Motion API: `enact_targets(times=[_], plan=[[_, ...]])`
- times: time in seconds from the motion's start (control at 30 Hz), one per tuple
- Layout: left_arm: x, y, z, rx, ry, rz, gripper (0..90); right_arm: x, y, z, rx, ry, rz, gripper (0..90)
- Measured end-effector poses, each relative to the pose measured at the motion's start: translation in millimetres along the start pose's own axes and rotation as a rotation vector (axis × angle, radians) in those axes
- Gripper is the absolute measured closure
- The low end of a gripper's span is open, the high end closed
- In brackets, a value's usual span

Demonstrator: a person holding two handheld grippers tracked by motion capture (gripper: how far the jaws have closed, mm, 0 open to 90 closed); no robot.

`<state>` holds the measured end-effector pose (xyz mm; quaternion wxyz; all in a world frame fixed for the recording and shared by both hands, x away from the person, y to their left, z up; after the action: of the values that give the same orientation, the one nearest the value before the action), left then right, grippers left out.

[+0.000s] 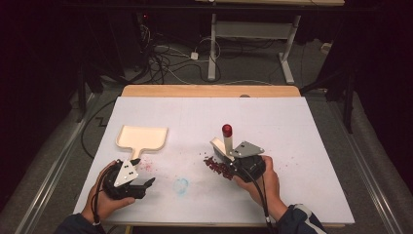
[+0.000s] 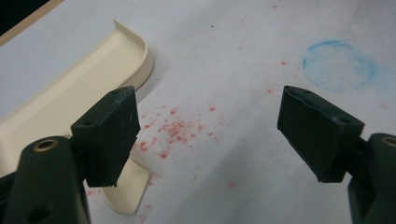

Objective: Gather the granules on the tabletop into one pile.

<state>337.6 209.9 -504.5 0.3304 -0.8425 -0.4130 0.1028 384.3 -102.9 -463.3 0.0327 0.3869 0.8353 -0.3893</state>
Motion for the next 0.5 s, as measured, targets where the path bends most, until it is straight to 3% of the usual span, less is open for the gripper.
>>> enact_targets(times=[0.1,0.17,0.27,0.33,0.5], plan=[[0.6,-0.6,0.1,-0.001,-0.001,-0.004,20.0,-9.0,-8.0,1.9,-0.029,0.025,-0.013,67.3],[0.3,-1.2,0.1,-0.002,-0.001,-0.005,20.0,-15.4,-18.3,3.7,-0.079,0.016,-0.039,67.3],[0.5,-1.0,0.3,0.001,0.000,-0.007,20.0,-19.5,-39.8,7.1,-0.201,-0.044,-0.151,67.3],[0.5,-0.4,0.3,0.004,0.000,-0.009,20.0,-18.6,-53.9,10.0,-0.267,-0.114,-0.236,67.3],[0.8,0.2,-0.4,0.008,0.004,-0.009,20.0,-8.8,-66.3,26.9,-0.299,-0.237,-0.408,67.2]])
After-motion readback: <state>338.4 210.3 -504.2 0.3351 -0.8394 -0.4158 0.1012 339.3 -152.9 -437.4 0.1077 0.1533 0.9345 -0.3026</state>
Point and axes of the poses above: each handheld gripper's, and its own axes: y roughly forward along the jaws, z roughly out of its underside, x roughly to its left, the point moved 7 cm from there along y, roughly forward along the jaws, and after that the axes turned 10 degrees about -y, right-handed, at the moved point
